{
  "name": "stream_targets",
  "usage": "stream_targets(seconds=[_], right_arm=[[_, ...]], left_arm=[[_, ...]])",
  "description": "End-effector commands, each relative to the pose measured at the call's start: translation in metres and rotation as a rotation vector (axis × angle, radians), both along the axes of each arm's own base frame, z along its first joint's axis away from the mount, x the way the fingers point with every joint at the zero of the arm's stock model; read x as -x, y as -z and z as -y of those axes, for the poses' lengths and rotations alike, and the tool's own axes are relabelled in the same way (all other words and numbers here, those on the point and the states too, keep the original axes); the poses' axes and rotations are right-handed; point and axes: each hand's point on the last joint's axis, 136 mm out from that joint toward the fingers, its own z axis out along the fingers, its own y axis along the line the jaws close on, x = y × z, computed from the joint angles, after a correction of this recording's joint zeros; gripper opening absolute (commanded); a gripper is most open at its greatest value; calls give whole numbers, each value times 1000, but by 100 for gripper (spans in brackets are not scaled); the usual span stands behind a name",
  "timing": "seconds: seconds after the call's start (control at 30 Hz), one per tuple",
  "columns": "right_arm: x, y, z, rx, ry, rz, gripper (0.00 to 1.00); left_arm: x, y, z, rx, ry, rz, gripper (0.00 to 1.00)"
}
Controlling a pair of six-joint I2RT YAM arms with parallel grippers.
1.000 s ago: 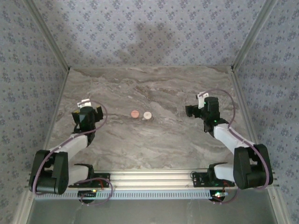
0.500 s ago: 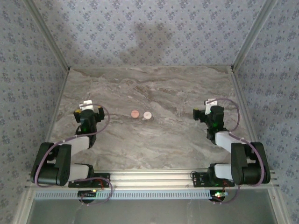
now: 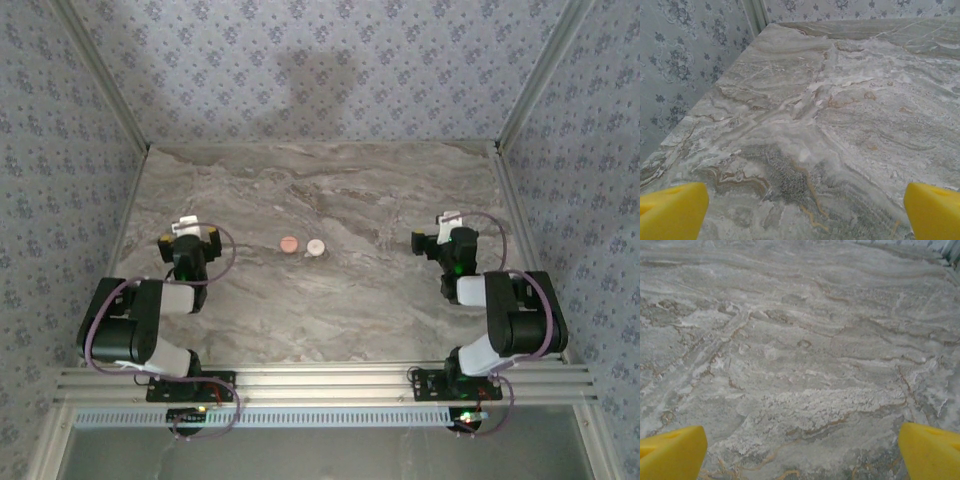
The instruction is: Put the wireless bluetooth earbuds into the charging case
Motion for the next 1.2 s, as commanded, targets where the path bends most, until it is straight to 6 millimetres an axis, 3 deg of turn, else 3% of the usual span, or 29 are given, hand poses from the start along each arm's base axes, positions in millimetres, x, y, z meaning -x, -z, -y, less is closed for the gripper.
stream_targets(seconds=[0.0,0.17,1.17], right_arm=[[-5,-9,2,-21,-8,46,100],[-7,-7,10,-69,7,27,100],[-8,-7,9,-51,18,27,100]], left_arm=[[-22,-3,1,48,44,22,100],[-19,1,-6,96,35,11,100],[-20,-1,-5,91,38,14,100]])
